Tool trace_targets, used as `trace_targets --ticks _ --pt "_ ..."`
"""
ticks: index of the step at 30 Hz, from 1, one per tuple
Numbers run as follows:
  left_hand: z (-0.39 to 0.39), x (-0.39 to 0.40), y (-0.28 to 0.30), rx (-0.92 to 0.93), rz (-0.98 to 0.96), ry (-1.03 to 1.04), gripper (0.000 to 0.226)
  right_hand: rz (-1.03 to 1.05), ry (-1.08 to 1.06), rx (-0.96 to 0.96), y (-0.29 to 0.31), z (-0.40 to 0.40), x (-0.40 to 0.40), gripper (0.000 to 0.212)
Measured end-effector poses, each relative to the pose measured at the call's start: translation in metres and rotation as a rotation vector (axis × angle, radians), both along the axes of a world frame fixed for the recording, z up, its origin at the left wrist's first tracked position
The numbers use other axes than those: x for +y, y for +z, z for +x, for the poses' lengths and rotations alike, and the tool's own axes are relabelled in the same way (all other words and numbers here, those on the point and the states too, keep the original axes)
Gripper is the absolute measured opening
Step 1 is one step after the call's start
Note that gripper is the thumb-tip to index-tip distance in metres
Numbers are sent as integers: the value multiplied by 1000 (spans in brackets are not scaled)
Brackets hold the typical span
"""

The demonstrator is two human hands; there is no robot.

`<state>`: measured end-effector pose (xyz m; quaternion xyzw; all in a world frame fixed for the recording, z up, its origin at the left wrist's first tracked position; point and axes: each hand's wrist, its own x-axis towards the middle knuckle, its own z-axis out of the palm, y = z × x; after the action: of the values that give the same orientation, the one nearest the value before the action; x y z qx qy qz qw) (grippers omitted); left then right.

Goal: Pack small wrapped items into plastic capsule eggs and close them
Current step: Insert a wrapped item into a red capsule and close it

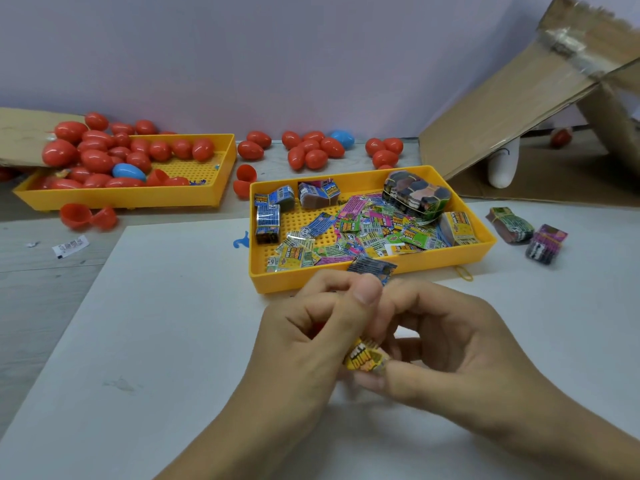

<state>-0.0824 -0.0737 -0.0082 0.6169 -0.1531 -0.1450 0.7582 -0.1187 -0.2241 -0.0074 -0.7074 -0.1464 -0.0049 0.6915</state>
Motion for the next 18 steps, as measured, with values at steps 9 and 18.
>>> trace_targets --ticks 9,18 --pt "10 10 1 5 40 -83 64 -32 -131 -63 0 1 -3 14" --pt "14 16 1 14 106 -148 19 -165 -188 -78 2 -2 -7 20"
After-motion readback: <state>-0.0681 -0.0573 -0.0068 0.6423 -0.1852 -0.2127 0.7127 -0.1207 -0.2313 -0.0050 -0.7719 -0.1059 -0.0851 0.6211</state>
